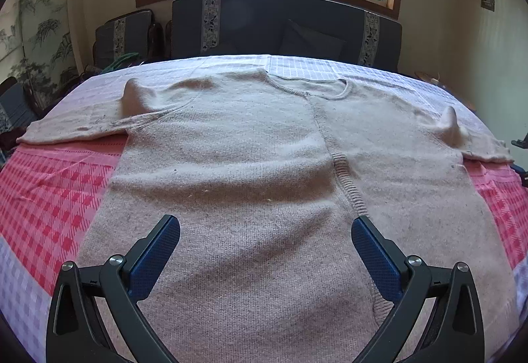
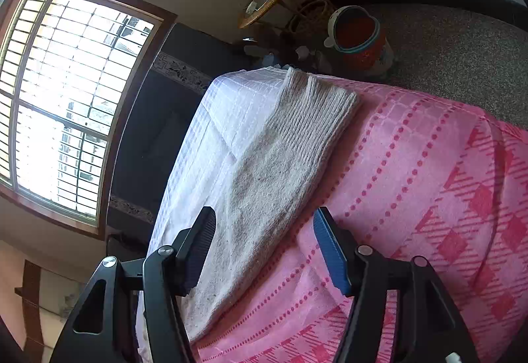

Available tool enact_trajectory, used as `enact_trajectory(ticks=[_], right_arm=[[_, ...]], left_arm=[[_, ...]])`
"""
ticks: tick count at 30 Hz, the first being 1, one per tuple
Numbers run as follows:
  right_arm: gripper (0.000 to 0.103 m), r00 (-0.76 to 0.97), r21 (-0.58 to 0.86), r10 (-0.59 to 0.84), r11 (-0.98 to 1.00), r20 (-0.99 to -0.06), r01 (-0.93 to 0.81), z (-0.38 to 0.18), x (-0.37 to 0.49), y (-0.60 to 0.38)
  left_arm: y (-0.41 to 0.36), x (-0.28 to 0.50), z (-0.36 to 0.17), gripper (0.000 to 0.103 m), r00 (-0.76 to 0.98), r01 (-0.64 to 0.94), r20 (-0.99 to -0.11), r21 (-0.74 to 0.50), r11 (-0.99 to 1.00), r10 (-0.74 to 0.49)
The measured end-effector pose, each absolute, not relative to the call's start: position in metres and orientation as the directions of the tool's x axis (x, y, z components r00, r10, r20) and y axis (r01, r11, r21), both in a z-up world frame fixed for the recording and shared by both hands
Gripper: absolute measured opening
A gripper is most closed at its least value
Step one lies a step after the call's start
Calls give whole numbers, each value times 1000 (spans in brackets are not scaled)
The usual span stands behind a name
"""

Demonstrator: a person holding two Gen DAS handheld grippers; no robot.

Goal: Fold small clothes
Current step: 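Grasp the sweater sleeve cuff with the right gripper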

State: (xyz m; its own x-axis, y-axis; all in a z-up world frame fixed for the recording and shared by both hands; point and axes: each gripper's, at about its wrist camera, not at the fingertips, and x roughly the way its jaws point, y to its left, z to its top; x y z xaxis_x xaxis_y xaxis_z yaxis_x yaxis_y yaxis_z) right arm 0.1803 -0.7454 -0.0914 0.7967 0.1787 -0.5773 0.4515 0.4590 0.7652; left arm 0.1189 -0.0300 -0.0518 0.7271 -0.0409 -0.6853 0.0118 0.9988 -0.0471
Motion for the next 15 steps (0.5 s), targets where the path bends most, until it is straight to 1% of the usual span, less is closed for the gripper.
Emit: enact_trajectory(ticks=[1, 2, 4, 8, 9, 11, 12, 15], right_arm=[[57, 796, 770, 178, 442, -579, 461, -95, 183, -750], [57, 803, 777, 171, 430, -571, 461, -96, 184, -754], [59, 819, 791, 169, 423, -548, 442, -96, 190, -759], [59, 802, 753, 150, 475, -579, 455, -93, 207, -757], [55, 802, 747, 142, 486, -581, 455, -94, 210, -759], [31, 790, 733, 130, 485, -600, 477, -97, 215, -760], [8, 767, 718, 124, 470, -630, 514, -103, 214, -764], [9, 775, 719, 89, 451, -625, 529, -100, 205, -760]], left_arm=[[-32, 119, -52, 103, 726, 16, -686, -39, 999, -38], [-33, 120, -52, 103, 725, 18, -688, -34, 999, -36], [-33, 121, -53, 103, 719, 16, -695, -33, 999, -35], [-28, 124, -55, 103, 706, 1, -707, -57, 998, -41], [-27, 124, -55, 103, 705, -1, -708, -64, 998, -45], [-24, 124, -55, 103, 704, -8, -709, -79, 997, -50], [-22, 124, -55, 103, 704, -12, -708, -88, 996, -54], [-15, 123, -55, 103, 706, -16, -703, -133, 991, -83]])
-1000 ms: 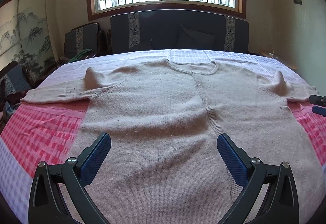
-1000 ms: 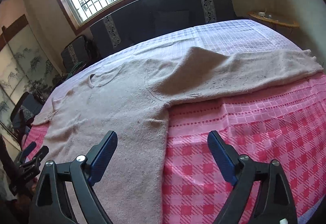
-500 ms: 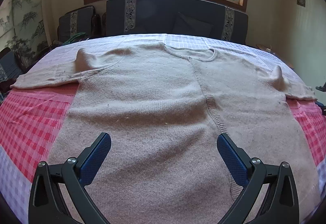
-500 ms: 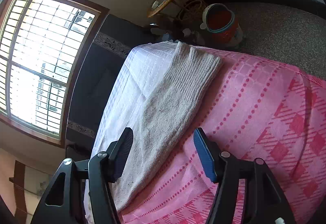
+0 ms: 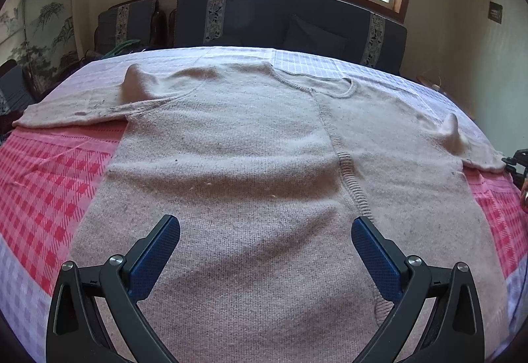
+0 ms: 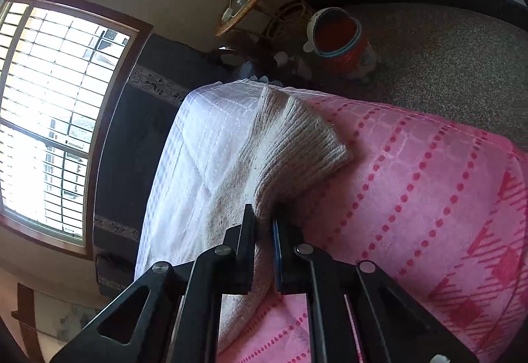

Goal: Fold small clothes
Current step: 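Grasp the sweater sleeve cuff with the right gripper, then carry the sleeve across the sweater body with the right gripper and release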

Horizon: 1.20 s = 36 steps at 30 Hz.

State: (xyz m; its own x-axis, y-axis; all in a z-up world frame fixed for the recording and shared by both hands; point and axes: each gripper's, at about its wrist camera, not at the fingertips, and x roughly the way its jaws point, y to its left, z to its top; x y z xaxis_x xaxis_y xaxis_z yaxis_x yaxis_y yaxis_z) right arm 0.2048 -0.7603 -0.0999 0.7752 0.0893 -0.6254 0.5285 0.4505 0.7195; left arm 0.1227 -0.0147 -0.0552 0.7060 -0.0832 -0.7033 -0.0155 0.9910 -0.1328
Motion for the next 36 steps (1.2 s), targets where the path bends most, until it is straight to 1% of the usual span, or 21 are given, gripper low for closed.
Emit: enact_trajectory(ticks=[2, 4, 6, 8, 10, 14, 16, 18, 19, 21, 23, 25, 27, 29, 31, 32, 33, 35, 36], right_arm=[[9, 801, 728, 81, 478, -594, 491, -84, 202, -746], [9, 834, 761, 110, 486, -541, 430, -66, 203, -722], [9, 850, 770, 156, 527, -503, 360, -42, 214, -688], [9, 856, 768, 212, 575, -472, 282, -17, 228, -645], [9, 853, 776, 282, 597, -439, 202, 3, 244, -594], [9, 817, 797, 428, 601, -387, 62, 18, 273, -474], [9, 789, 791, 479, 611, -385, 16, 12, 286, -409], [9, 753, 805, 533, 594, -386, -7, -5, 298, -349], [9, 731, 806, 555, 592, -397, -11, -15, 304, -321], [9, 680, 798, 592, 602, -433, -17, -37, 313, -266], [9, 636, 757, 596, 653, -491, -27, -54, 320, -219], [12, 577, 728, 616, 683, -536, -52, -69, 325, -178], [14, 541, 692, 617, 717, -572, -86, -77, 318, -149], [15, 508, 694, 656, 704, -558, -147, -76, 306, -134], [21, 480, 727, 716, 654, -507, -207, -72, 293, -135], [33, 491, 736, 722, 642, -487, -214, -67, 288, -141], [37, 515, 742, 716, 637, -471, -207, -62, 281, -151], [37, 538, 762, 721, 614, -437, -204, -57, 271, -175], [37, 547, 760, 712, 620, -440, -196, -56, 266, -189]], left_arm=[[-9, 125, -55, 103, 699, -13, -706, -170, 985, -113], [1, 129, -54, 103, 688, -22, -712, -212, 977, -139], [18, 130, -44, 103, 708, -47, -690, -256, 966, -148], [40, 128, -31, 103, 757, -78, -641, -277, 958, -124], [63, 128, -22, 103, 796, -114, -602, -252, 961, -63], [104, 131, -26, 103, 815, -179, -579, -218, 959, 20], [122, 132, -37, 103, 809, -201, -588, -242, 949, 21], [139, 136, -50, 103, 784, -224, -620, -324, 919, -27], [147, 137, -54, 103, 781, -236, -623, -364, 901, -47], [156, 138, -59, 103, 776, -243, -627, -405, 881, -74], [159, 140, -61, 103, 771, -242, -631, -416, 877, -87], [157, 142, -62, 103, 765, -229, -635, -417, 880, -102], [154, 145, -62, 103, 760, -220, -641, -410, 885, -108], [154, 144, -62, 103, 762, -217, -638, -411, 886, -110], [157, 144, -63, 103, 761, -222, -639, -418, 881, -112], [159, 144, -64, 103, 762, -225, -638, -425, 877, -114], [160, 143, -64, 103, 763, -230, -637, -430, 873, -113], [162, 142, -63, 103, 768, -231, -630, -440, 868, -115], [163, 142, -63, 103, 771, -223, -625, -449, 865, -126]])
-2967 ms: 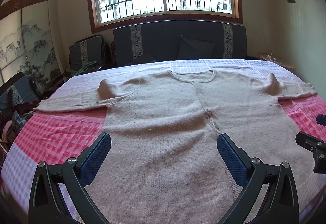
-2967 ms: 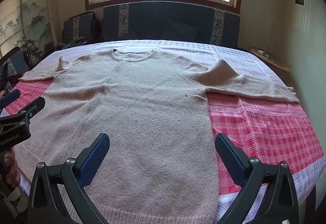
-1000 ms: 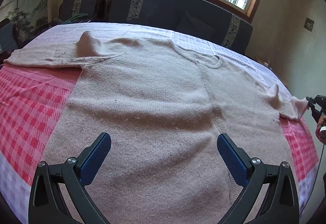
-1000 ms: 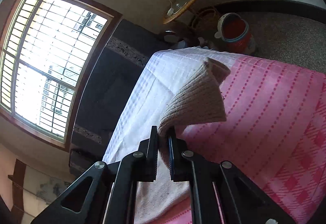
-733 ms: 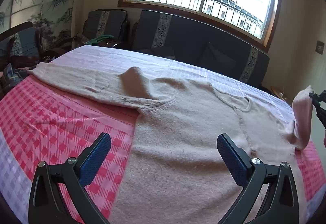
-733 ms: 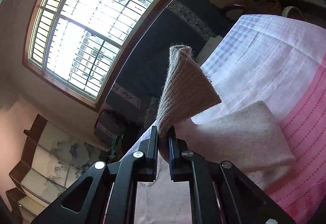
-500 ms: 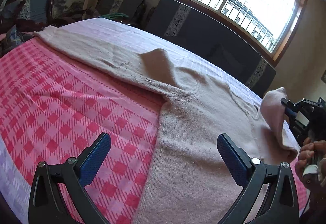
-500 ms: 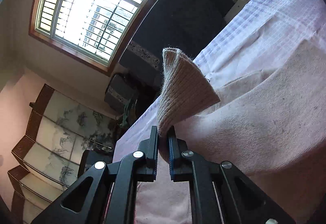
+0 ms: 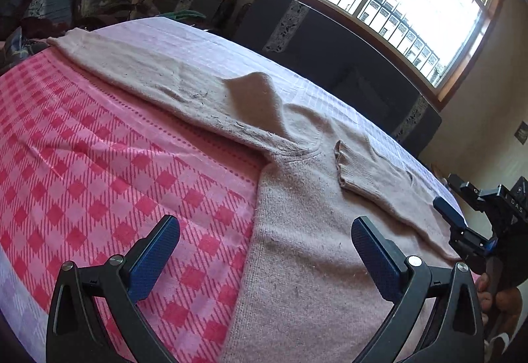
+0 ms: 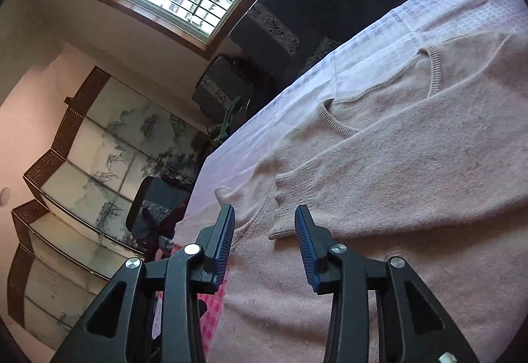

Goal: Fold small clothes
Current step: 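Carry the sleeve across the sweater body with the right gripper and release, then grasp the other sleeve cuff with the left gripper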

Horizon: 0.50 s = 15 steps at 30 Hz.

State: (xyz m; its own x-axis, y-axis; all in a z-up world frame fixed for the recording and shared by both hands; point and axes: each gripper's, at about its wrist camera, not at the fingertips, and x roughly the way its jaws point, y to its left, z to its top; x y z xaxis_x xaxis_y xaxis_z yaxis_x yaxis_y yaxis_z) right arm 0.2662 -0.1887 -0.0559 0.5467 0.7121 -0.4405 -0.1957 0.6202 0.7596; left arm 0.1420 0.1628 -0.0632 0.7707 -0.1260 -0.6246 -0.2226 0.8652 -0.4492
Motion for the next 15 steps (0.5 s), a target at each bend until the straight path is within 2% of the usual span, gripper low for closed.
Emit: enact_trajectory(ticks=[8, 12, 15], right_arm=[[49, 668, 688, 545, 722, -507, -66, -69, 190, -316], [53, 697, 692, 490, 722, -524, 12, -82, 170, -361], [57, 706, 728, 500, 685, -502, 32, -91, 171, -375]], left_arm=[[134, 147, -47, 103, 721, 26, -580, -524, 851, -379], [119, 171, -23, 103, 694, 102, -560, -546, 831, -453], [109, 204, -21, 99, 646, 77, -613, -541, 838, -455]])
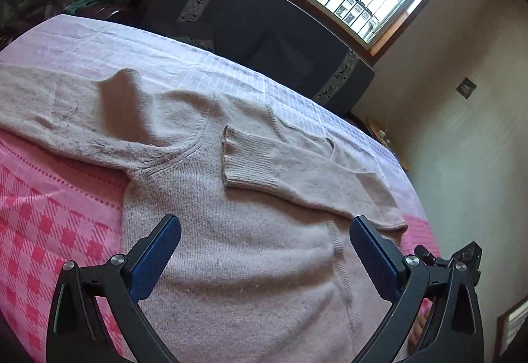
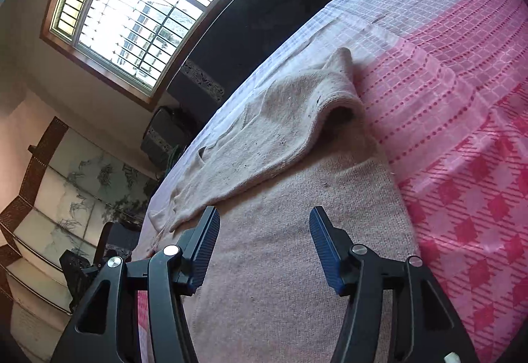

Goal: Fold small clothes
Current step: 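Grasp the other sleeve cuff with the left gripper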

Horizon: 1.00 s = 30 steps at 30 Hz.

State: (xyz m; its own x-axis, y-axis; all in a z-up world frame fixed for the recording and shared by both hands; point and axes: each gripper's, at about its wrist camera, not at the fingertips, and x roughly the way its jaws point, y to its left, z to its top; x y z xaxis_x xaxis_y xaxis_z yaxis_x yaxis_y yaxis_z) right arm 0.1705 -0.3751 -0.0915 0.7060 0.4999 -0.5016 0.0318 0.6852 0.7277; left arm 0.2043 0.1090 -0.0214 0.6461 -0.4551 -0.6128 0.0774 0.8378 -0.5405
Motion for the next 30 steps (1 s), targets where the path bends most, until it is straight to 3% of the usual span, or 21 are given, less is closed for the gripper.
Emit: enact_trajectory(ticks=[2, 8, 12, 13, 14, 15, 23, 27, 30], right_arm=[[60, 702, 722, 506, 692, -501, 16, -95, 173, -373], [65, 698, 734, 549, 677, -460, -48, -97, 168, -374], [65, 703, 756, 571, 651, -424, -72, -98, 166, -378], [65, 706, 761, 574, 644, -415, -76, -99, 166, -379], [65, 707, 765, 577, 639, -409, -79, -99, 166, -379], [65, 707, 768, 581, 635, -404, -82, -99, 165, -379], [65, 720, 799, 599, 592, -351, -103, -101, 162, -386], [66, 720, 800, 600, 591, -348, -105, -100, 163, -386], [66, 721, 801, 600, 589, -346, -106, -100, 162, -385]], left_arm=[[104, 224, -25, 90, 619, 63, -642, -533, 844, -452], [79, 276, -49, 83, 529, 43, -732, -483, 875, -430], [74, 294, -64, 74, 529, 19, -720, -518, 855, -448], [70, 299, -66, 56, 525, 19, -727, -509, 861, -442], [67, 304, -70, 19, 496, 23, -739, -513, 858, -455], [65, 309, -75, 6, 463, 21, -749, -526, 850, -475], [72, 302, -40, 7, 630, 37, -699, -409, 912, -339], [79, 300, -63, 7, 602, 2, -738, -382, 924, -306], [85, 290, -75, 7, 644, -14, -698, -419, 908, -312]])
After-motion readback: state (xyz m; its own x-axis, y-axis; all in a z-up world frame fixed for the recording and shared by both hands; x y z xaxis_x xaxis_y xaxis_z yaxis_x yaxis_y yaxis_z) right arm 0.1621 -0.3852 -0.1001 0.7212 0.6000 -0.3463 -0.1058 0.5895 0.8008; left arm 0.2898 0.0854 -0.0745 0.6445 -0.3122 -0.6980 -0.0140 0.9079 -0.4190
